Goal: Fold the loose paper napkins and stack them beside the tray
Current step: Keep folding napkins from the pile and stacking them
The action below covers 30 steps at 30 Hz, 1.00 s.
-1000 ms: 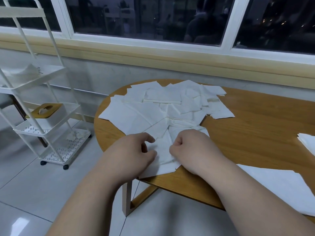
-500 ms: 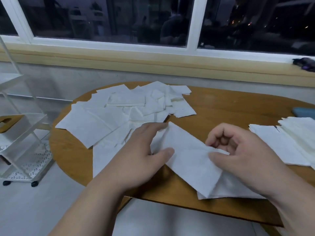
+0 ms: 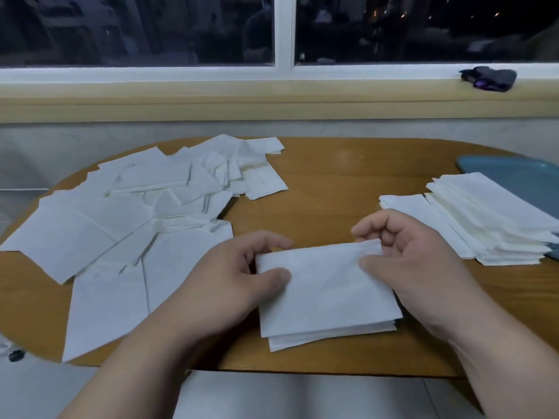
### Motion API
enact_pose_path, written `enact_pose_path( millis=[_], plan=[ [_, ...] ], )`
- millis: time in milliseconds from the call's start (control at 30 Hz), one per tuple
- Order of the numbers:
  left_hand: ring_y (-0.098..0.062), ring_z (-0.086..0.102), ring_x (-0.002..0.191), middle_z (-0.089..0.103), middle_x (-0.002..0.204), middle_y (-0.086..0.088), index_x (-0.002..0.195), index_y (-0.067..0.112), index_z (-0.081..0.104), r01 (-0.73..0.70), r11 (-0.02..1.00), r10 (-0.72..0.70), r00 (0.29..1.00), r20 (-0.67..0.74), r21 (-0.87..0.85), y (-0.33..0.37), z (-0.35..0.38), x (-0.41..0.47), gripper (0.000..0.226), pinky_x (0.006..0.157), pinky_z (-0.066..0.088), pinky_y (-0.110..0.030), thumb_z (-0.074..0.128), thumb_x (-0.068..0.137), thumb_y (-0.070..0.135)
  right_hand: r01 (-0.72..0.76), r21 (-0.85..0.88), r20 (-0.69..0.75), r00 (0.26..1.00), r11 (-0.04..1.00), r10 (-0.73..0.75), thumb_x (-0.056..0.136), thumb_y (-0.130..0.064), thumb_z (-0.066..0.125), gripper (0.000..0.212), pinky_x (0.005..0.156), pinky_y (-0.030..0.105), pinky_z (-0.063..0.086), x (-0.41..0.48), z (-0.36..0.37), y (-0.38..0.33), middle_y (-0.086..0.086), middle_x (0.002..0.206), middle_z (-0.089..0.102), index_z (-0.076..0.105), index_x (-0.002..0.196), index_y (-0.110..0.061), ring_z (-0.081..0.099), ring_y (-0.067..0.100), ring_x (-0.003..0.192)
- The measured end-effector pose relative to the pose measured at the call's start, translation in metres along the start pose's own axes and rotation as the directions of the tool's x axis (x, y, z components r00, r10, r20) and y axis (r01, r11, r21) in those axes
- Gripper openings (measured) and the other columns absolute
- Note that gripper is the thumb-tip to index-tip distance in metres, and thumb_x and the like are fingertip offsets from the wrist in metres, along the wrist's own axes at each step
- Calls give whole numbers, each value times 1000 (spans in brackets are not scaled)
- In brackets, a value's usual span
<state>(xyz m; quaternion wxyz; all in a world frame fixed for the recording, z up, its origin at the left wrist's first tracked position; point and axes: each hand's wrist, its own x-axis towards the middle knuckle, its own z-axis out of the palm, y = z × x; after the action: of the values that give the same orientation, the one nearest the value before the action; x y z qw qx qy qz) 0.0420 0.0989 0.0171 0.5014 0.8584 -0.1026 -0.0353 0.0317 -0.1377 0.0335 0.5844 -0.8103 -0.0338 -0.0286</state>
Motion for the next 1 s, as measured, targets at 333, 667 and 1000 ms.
enact_pose_path(
  millis=[333,667,1000],
  plan=[
    [2,63,80,67,95,15,108,57,62,33,961,-48,998,50,274,-4,5,10,32,68,45,-14,73,84,40,42,-323,-5,999,946,-46,90,-9,60,34,62,8,41,1,8,23,-37,87,60,62,99,-42,56,-12,72],
    [13,47,99,48,104,25,124,48,57,-61,869,45,998,43,490,-14,15,12,44,74,36,-5,72,83,46,158,-665,93,987,730,-129,95,-20,56,36,92,14,35,-1,10,36,-30,116,42,56,126,-37,38,-6,107],
    [0,35,109,40,107,22,124,46,57,-58,796,12,997,81,602,-13,13,8,45,93,35,-20,63,82,63,193,-762,217,976,618,-37,97,-43,50,44,109,22,27,-2,9,27,-26,131,47,47,141,-40,33,0,124]
  ],
)
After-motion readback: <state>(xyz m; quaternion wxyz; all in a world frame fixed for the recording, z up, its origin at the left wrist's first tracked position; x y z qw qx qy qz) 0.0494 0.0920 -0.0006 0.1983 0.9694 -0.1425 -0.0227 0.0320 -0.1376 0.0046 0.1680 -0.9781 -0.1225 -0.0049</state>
